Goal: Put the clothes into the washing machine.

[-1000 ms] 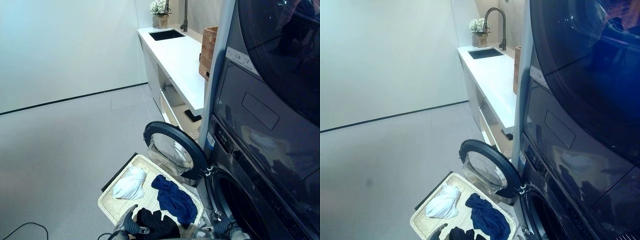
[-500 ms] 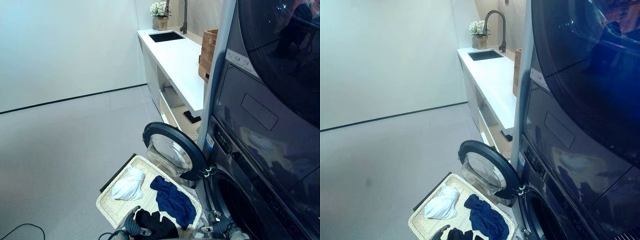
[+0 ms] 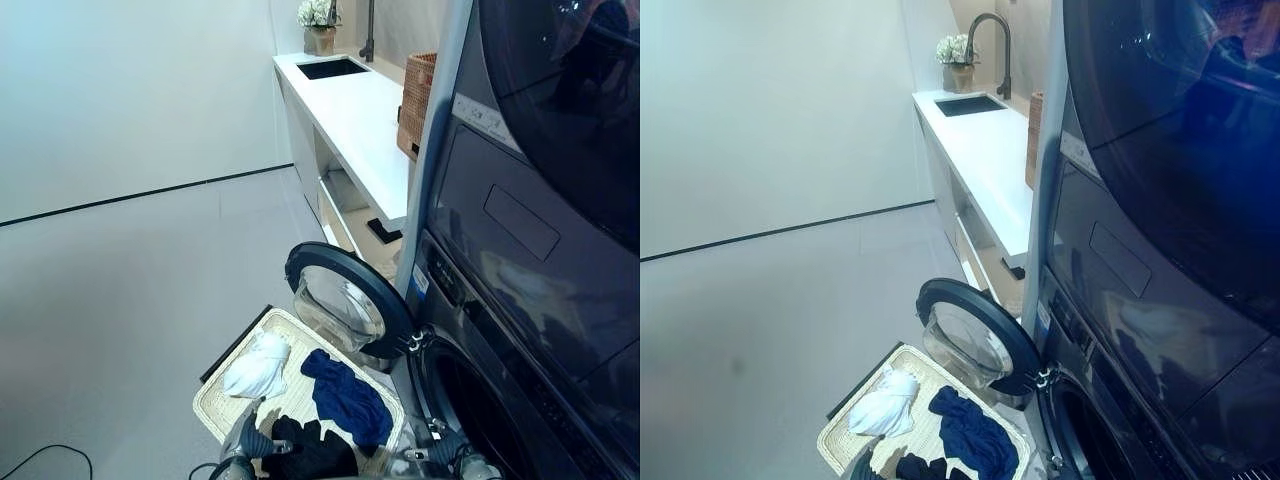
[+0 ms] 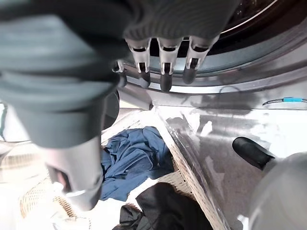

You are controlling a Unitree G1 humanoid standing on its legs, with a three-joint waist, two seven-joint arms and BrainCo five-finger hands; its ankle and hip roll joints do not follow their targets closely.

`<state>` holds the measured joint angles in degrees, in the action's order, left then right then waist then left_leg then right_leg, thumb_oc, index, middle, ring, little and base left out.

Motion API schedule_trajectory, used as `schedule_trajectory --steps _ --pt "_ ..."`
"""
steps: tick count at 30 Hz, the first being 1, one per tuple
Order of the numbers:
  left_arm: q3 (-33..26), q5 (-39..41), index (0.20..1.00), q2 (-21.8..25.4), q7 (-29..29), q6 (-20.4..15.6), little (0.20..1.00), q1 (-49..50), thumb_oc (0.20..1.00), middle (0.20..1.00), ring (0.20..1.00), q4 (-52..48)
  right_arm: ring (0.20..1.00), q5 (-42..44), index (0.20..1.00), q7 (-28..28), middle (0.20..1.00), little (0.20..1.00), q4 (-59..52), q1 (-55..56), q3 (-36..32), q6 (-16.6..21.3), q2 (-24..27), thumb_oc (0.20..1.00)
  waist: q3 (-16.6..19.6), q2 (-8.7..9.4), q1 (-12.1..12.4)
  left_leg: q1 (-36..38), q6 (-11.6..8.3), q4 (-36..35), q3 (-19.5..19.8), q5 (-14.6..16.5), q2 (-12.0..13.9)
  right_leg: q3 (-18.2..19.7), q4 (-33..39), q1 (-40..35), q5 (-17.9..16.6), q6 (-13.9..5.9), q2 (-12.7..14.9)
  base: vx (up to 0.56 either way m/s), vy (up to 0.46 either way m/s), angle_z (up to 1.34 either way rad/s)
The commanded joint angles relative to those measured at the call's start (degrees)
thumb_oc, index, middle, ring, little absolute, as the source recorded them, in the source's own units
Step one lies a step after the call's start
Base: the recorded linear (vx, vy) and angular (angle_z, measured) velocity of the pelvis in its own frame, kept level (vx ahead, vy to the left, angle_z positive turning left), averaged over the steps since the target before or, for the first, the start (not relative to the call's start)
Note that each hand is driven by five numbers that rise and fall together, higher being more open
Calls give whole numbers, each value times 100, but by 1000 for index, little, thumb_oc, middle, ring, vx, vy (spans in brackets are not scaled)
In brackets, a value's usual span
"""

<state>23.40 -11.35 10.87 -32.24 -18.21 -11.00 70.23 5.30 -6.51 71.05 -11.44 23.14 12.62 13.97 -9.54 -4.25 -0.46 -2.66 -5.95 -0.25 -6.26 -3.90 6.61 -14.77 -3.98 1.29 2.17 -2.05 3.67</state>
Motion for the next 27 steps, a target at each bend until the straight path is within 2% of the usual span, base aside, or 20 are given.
schedule_trajectory --steps 1,6,7,8,11,14,18,22,27 --pt "-222 250 1000 354 -693 -163 1000 -1106 1000 1000 1000 -331 1000 245 1000 -263 1000 1000 -425 -828 16 385 -96 1000 -820 404 90 -272 183 413 -307 176 -243 179 -978 585 61 -346 417 -248 80 8" --pt "-245 250 1000 591 -1172 112 1000 -1628 1000 1000 1000 -784 1000 341 1000 -524 1000 1000 -731 -1127 73 640 153 1000 -1240 361 -9 -1032 101 821 -339 133 -186 218 -1497 1402 217 -289 406 -170 68 6" --pt "-245 249 1000 591 -1172 112 1000 -1630 1000 1000 1000 -783 1000 341 1000 -523 1000 1000 -731 -1128 73 640 153 1000 -1234 361 -10 -1043 101 827 -338 134 -186 218 -1503 1413 219 -289 408 -142 35 2" --pt "-223 196 1000 668 -1326 210 1000 -1881 1000 1000 1000 -883 1000 480 1000 -569 1000 1000 -875 -1283 122 707 227 1000 -1406 381 -8 -1389 67 1032 -355 124 -162 168 -1739 1731 253 -280 442 -106 19 8" --pt "-313 213 1000 895 -1359 258 1000 -2241 1000 1000 1000 -955 1000 813 1000 -552 1000 1000 -1225 -1493 162 778 310 1000 -1582 404 15 -1908 55 1172 -249 67 -167 223 -2105 2276 328 -267 440 -97 34 7" --pt "-341 275 1000 1157 -1307 325 1000 -2699 1000 1000 1000 -975 1000 1026 1000 -688 1000 1000 -1572 -1705 235 814 398 1000 -1736 424 -25 -2338 21 1218 -280 7 -166 284 -2160 2690 320 -259 379 -131 23 2" --pt "-319 513 1000 1497 -1350 539 1000 -3547 1000 1000 1000 -960 1000 1302 1000 -871 1000 1000 -2094 -2182 333 722 537 1000 -1995 456 -53 -3016 -9 1403 -251 -73 -163 205 -2439 3353 341 -212 345 -106 22 6" --pt "-234 560 1000 1687 -1466 720 1000 -4197 1000 1000 1000 -774 1000 1566 1000 -989 1000 1000 -2290 -2526 403 710 594 1000 -2025 553 -67 -3630 -72 1599 -296 -127 -106 43 -2575 3882 309 -190 414 -80 16 3" --pt "-117 677 1000 1874 -1542 865 1000 -4768 1000 1000 1000 -472 1000 1893 1000 -1064 1000 1000 -2316 -2788 419 784 679 1000 -2025 612 -100 -4158 -116 1807 -296 -127 -50 13 -2718 4386 315 -182 467 -30 22 -1"
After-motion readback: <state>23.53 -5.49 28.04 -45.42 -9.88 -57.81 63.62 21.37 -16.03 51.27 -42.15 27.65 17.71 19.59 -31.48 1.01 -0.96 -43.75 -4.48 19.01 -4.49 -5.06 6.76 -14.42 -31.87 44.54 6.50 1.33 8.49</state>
